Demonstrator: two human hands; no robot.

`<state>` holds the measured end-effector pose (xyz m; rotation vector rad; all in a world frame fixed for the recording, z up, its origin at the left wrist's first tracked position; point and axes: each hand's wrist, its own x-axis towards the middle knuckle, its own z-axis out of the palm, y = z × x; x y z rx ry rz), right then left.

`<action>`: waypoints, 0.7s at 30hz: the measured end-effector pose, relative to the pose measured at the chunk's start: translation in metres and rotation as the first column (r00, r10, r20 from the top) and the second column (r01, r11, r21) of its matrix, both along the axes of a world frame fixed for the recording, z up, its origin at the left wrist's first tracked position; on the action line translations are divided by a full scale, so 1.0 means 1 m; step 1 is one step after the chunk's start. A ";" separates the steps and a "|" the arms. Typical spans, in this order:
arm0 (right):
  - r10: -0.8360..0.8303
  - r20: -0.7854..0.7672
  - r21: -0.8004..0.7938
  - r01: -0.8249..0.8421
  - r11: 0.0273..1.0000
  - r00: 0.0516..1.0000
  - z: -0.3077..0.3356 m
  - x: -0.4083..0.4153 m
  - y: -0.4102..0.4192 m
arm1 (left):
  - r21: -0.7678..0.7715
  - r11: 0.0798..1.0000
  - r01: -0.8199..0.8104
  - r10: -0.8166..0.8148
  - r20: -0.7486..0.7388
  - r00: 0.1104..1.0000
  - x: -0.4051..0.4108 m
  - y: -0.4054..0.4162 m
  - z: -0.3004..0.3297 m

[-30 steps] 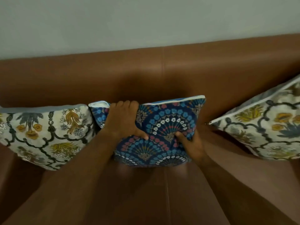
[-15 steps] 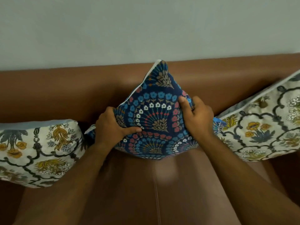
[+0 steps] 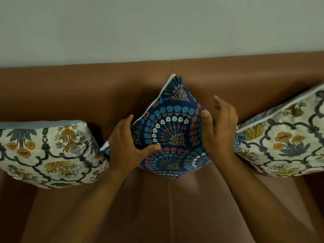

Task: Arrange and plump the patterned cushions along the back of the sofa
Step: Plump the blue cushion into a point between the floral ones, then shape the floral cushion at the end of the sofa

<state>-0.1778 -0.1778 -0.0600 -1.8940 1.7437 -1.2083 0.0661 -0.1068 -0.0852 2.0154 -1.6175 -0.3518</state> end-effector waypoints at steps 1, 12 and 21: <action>0.047 -0.021 -0.025 -0.048 0.999 0.999 -0.001 0.004 0.006 | 0.014 0.999 0.028 -0.028 0.020 0.999 -0.002 0.001 -0.002; 0.211 -0.222 0.261 -0.151 0.954 0.952 -0.035 -0.032 0.009 | 0.255 0.964 0.074 -0.055 -0.081 0.995 0.008 0.004 -0.013; 0.245 0.129 0.086 -0.257 0.962 0.961 0.036 0.061 0.078 | 0.311 0.950 -0.038 0.022 0.053 0.998 0.060 0.053 0.058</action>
